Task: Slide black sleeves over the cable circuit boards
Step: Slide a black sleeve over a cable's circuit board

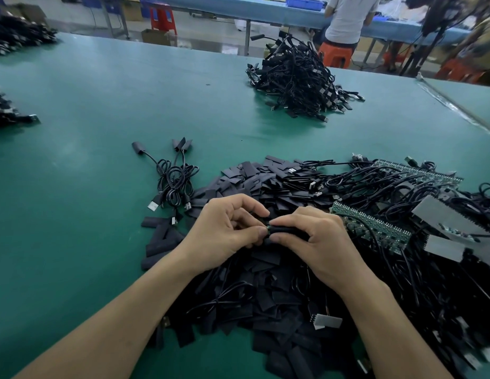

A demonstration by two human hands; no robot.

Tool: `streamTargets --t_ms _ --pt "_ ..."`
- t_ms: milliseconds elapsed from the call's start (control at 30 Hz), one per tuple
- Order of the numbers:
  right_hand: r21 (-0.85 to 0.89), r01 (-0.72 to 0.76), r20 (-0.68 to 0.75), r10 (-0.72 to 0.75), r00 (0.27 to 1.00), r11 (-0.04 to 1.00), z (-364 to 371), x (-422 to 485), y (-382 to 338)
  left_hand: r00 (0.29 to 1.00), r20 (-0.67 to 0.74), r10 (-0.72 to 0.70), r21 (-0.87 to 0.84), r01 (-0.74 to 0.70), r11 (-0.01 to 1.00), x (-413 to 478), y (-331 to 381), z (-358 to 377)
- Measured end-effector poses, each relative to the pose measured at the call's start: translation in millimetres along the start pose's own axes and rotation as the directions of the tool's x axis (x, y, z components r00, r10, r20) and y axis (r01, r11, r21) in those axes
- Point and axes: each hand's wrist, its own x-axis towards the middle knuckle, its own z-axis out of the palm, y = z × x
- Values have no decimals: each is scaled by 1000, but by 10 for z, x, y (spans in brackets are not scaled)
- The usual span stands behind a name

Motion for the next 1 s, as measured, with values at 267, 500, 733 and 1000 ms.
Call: streamTargets --t_ms 267,500,733,1000 --pt "33 0 -89 3 996 999 -8 -22 -6 1000 -26 -8 -42 7 999 3 -3 2" --pt "75 20 -136 -10 991 997 -17 -29 -14 999 -49 -14 -54 12 998 5 -1 4" --pt "72 19 -125 -9 992 997 -21 -21 -27 1000 -13 -17 -44 17 999 9 -15 2" --pt "43 -8 -50 10 999 999 0 -11 0 1000 8 -21 -64 21 998 5 -13 -8"
